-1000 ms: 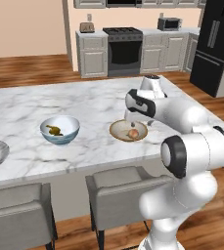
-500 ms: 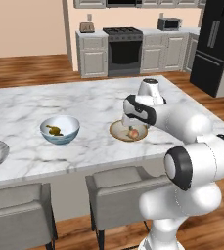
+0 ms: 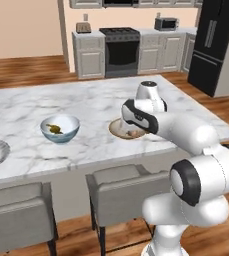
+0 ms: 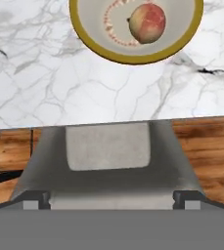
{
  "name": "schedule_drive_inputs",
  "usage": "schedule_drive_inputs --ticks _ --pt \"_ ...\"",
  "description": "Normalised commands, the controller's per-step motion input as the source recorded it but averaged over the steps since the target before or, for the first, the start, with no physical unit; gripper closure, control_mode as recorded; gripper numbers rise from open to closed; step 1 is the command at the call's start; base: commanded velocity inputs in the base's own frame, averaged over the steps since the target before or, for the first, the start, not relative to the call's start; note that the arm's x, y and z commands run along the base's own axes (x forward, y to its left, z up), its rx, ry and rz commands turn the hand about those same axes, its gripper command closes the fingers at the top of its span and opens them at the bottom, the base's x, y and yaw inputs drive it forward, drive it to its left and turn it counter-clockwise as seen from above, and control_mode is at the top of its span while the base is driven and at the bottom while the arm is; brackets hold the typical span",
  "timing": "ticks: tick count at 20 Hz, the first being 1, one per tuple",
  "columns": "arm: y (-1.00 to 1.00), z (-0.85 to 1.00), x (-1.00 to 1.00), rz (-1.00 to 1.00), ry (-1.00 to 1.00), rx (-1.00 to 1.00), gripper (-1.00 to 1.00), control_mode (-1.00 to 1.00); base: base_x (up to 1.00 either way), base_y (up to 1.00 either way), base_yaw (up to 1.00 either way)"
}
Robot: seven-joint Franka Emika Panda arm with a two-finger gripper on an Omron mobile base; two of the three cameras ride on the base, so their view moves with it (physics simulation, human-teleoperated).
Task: Take the fruits from the plate on the dining counter and place two fruits in each bowl.
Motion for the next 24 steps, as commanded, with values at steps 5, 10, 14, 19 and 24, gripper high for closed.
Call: schedule_drive_inputs --ticks 5,10,14,19,24 --pt "0.00 0.00 0.00 0.00 0.00 0.00 -1.00 1.00 -0.35 0.99 -0.14" --pt "0.00 0.00 0.00 0.00 0.00 0.00 -1.00 1.00 0.00 1.00 -0.01" --pt "0.00 0.00 0.00 0.00 0.00 0.00 -1.00 1.00 0.00 1.00 0.00" --pt "0.00 0.00 0.00 0.00 0.00 0.00 -1.00 1.00 0.00 0.94 0.00" --pt "0.00 0.00 0.00 0.00 0.00 0.00 -1.00 1.00 0.11 0.82 0.05"
